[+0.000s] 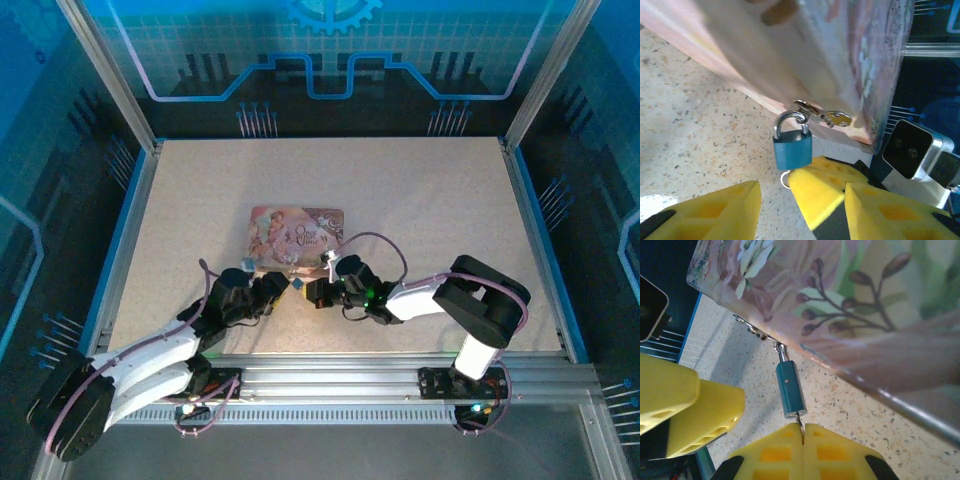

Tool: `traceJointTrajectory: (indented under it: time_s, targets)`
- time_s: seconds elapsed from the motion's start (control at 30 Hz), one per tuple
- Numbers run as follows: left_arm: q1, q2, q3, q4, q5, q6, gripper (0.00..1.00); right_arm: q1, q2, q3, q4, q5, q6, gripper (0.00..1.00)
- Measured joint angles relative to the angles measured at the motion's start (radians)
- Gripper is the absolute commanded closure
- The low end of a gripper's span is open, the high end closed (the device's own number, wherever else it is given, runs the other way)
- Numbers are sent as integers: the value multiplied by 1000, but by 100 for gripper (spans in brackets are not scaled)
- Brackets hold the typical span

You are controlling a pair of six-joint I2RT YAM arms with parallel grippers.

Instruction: Unlock a padlock with a key

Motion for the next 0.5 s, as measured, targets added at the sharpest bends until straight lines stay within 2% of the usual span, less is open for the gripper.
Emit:
traceJointTrajectory:
  time_s: [0.5]
  targets:
    - [-6,145,0,146,0,-30,55,28,-17,34,-62,2,120,97]
